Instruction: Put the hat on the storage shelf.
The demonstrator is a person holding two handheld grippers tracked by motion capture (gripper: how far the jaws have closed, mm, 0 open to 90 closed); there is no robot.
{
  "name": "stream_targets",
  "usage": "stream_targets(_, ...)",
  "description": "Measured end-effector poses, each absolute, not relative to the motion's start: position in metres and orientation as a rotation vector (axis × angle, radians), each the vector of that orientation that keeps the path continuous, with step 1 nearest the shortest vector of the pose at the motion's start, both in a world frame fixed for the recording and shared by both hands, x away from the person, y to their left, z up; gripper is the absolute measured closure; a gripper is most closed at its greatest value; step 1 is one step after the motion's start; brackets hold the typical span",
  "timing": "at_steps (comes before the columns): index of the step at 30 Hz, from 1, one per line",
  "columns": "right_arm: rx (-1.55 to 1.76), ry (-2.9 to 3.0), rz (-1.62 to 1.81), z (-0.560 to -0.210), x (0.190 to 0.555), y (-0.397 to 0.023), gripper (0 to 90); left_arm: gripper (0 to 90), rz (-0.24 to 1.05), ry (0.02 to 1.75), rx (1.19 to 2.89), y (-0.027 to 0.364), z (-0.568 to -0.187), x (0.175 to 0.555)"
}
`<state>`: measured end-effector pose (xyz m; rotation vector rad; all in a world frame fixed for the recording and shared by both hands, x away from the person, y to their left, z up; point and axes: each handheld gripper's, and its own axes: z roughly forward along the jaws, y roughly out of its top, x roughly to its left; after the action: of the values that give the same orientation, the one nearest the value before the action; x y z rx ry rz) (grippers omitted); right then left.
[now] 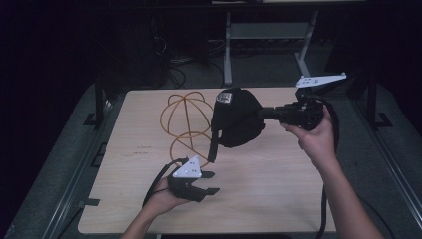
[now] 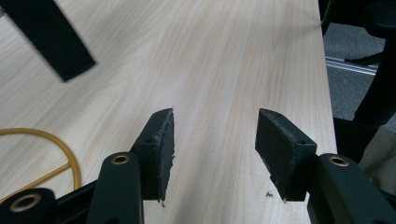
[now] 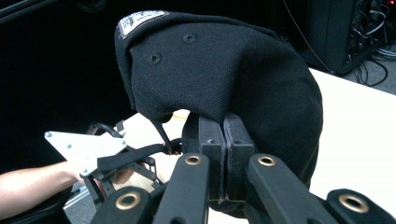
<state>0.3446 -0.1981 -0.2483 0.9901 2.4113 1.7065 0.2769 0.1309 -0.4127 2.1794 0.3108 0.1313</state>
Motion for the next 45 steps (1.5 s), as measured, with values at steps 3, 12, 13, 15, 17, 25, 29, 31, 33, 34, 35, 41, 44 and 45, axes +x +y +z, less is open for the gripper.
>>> stream_targets(3,0.981,2.426,1.702,-0.241,0.349,-0.191,88.4,46.6,0.128,0.315,2.168,0.132,-0.412,0.278)
stream_targets(12,0.911,2.472,1.678,-0.213,0.360,-0.163,88.4,46.7,0.124,0.315,2.163,0.134,-0.410,0.279)
stream_targets(13,0.898,2.478,1.666,-0.209,0.360,-0.158,88.3,46.7,0.120,0.317,2.160,0.134,-0.410,0.278)
stream_targets(15,0.874,2.491,1.648,-0.202,0.361,-0.148,88.4,46.6,0.116,0.324,2.155,0.134,-0.409,0.278)
stream_targets(17,0.846,2.507,1.630,-0.196,0.364,-0.138,88.3,46.7,0.116,0.332,2.153,0.133,-0.409,0.277)
stream_targets(25,0.790,2.575,1.572,-0.182,0.382,-0.098,88.3,46.7,0.134,0.297,2.165,0.134,-0.408,0.279)
stream_targets(29,0.791,2.597,1.556,-0.184,0.390,-0.080,88.3,46.8,0.132,0.303,2.159,0.134,-0.408,0.279)
stream_targets(31,0.790,2.603,1.547,-0.183,0.394,-0.073,88.3,47.0,0.133,0.298,2.156,0.134,-0.408,0.279)
stream_targets(33,0.794,2.606,1.552,-0.183,0.399,-0.068,88.4,47.1,0.129,0.299,2.164,0.133,-0.409,0.279)
stream_targets(34,0.799,2.606,1.548,-0.182,0.401,-0.065,88.4,47.1,0.128,0.298,2.164,0.132,-0.409,0.279)
stream_targets(35,0.804,2.608,1.549,-0.182,0.403,-0.063,88.4,47.1,0.127,0.296,2.166,0.132,-0.409,0.278)
stream_targets(41,0.821,2.616,1.560,-0.183,0.416,-0.052,88.4,47.1,0.122,0.291,2.167,0.131,-0.409,0.278)
stream_targets(44,0.826,2.617,1.547,-0.183,0.419,-0.046,88.4,47.1,0.115,0.299,2.163,0.133,-0.409,0.279)
stream_targets(45,0.825,2.618,1.551,-0.184,0.420,-0.044,88.4,47.1,0.111,0.299,2.158,0.133,-0.409,0.280)
